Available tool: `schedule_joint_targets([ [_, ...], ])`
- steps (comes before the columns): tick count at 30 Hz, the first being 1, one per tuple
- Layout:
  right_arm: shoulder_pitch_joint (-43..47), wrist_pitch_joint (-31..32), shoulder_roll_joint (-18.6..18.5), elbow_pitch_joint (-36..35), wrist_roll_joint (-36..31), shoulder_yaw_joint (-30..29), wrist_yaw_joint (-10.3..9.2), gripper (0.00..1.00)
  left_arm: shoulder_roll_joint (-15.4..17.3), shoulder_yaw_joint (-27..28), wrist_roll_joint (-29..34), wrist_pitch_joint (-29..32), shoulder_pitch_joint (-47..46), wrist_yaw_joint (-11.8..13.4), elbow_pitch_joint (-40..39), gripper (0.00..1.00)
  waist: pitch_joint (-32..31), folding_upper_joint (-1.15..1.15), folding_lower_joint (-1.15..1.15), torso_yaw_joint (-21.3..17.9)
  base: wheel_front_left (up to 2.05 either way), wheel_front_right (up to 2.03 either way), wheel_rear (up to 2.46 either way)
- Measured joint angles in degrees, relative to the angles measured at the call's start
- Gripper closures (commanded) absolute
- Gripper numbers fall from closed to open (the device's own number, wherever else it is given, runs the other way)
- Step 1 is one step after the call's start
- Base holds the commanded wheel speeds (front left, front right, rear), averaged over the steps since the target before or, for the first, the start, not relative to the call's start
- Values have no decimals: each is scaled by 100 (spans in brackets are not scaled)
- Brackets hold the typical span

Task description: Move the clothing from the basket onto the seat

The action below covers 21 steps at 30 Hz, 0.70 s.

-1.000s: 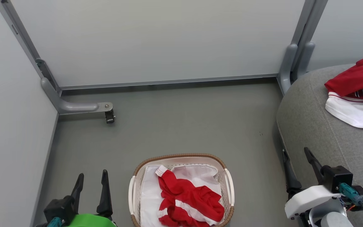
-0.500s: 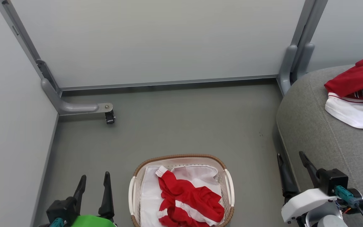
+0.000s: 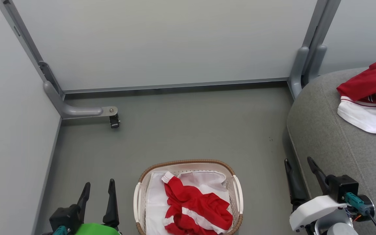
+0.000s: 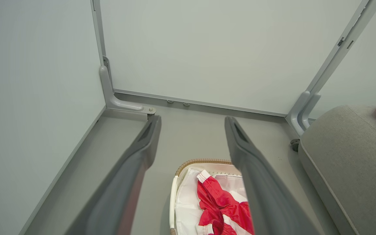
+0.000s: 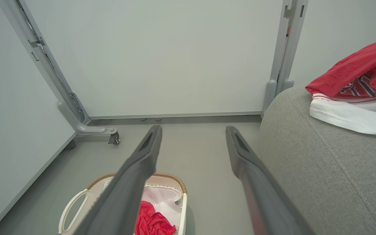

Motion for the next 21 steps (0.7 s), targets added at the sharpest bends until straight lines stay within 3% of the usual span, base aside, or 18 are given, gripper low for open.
schedule_joint_targets([
  [5,-5,0,0,-63,-18,-51,0,0,10,-109,89,0,-138,-67,49,0,31,0,0,-22,0,0,0],
  [12,-331,0,0,-379,-227,-280,0,0,-8,-485,316,252,-1063,-227,269,0,316,0,0,-86,0,0,0],
  [21,-1378,0,-2,-837,-235,-231,-1,0,-118,-1079,569,770,-2568,-495,1570,0,1250,0,0,-289,0,0,0],
])
